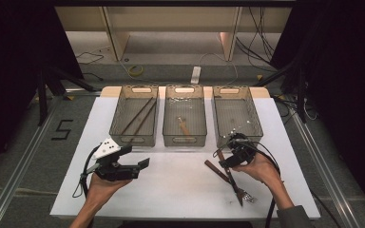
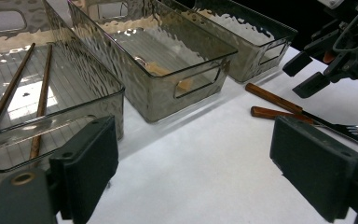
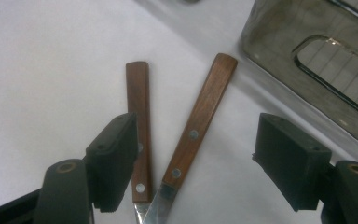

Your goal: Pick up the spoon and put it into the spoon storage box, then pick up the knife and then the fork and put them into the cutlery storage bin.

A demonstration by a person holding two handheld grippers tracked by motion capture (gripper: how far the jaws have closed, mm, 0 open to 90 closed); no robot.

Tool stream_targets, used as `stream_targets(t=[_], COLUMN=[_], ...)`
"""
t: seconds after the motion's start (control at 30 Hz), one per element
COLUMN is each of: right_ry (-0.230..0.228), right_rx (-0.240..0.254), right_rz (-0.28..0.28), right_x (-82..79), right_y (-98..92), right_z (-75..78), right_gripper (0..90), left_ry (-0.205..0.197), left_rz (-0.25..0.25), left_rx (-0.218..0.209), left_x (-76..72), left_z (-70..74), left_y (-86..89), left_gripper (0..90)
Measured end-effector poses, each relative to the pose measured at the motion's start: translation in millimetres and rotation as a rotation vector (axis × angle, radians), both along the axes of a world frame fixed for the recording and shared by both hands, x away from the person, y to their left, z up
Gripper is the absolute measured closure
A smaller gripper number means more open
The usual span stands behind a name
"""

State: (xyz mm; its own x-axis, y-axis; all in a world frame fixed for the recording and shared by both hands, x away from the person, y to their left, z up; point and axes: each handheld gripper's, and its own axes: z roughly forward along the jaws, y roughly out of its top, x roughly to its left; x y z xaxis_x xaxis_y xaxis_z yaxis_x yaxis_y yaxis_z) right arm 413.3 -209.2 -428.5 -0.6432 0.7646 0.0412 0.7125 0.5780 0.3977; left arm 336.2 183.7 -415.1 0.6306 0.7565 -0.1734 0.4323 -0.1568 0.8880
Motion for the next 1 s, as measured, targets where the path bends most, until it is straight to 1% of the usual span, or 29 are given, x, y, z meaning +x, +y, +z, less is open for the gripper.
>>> stream_targets(t=[0.17, 0.3, 0.37, 0.47, 0.57, 0.6, 0.63, 0.7, 0.77, 0.8, 0.83, 0.9, 1.0], right_ry=[0.009, 0.006, 0.025, 0.025, 0.035, 0.042, 0.042, 0.050, 0.045, 0.045, 0.052, 0.060, 0.070], right_rx=[-0.034, -0.034, -0.036, -0.044, -0.045, -0.051, -0.051, -0.069, -0.078, -0.078, -0.078, -0.080, -0.114], right_rz=[-0.003, 0.000, 0.002, -0.001, -0.002, 0.002, 0.002, 0.003, 0.007, 0.007, 0.004, 0.012, 0.013], right_x=[-1.3, -1.3, -0.6, -0.4, -0.4, 0.3, 0.3, 0.4, 0.0, 0.0, -0.4, -0.2, -0.5], right_y=[2.2, 2.7, 2.7, 2.6, 3.1, 3.5, 3.5, 6.1, 6.9, 6.9, 7.4, 7.4, 8.9], right_z=[-3.4, -3.9, -5.0, -7.1, -8.3, -9.9, -9.9, -12.0, -12.8, -12.8, -12.9, -14.6, -17.9], right_gripper=[31.6, 33.2, 33.8, 33.9, 35.5, 39.0, 39.0, 44.1, 48.1, 48.1, 49.9, 53.4, 57.2], left_ry=[-0.001, -0.003, -0.001, -0.003, -0.004, -0.004, -0.007, -0.012, -0.016, -0.015, -0.013, -0.013, -0.017], left_rz=[-0.002, -0.002, -0.002, 0.000, 0.000, -0.001, -0.003, -0.003, 0.001, 0.000, -0.002, -0.002, -0.002], left_rx=[0.004, 0.004, 0.005, 0.004, 0.004, 0.005, 0.012, 0.013, 0.006, 0.009, 0.019, 0.021, 0.021], left_x=[-1.2, -0.9, -0.6, -1.1, -2.0, -2.7, -3.4, -4.8, -5.3, -5.2, -5.1, -5.2, -5.8], left_z=[0.2, 0.3, 0.1, 0.4, 0.6, 0.6, 0.7, 1.6, 2.0, 1.7, 1.5, 0.8, 1.4], left_y=[0.0, 0.6, 0.9, 0.7, 0.3, 0.6, 1.4, 2.1, 2.3, 2.3, 2.6, 2.2, 2.3], left_gripper=[14.5, 14.5, 14.5, 14.5, 14.5, 14.5, 14.5, 14.5, 14.5, 14.5, 14.5, 14.5, 14.5])
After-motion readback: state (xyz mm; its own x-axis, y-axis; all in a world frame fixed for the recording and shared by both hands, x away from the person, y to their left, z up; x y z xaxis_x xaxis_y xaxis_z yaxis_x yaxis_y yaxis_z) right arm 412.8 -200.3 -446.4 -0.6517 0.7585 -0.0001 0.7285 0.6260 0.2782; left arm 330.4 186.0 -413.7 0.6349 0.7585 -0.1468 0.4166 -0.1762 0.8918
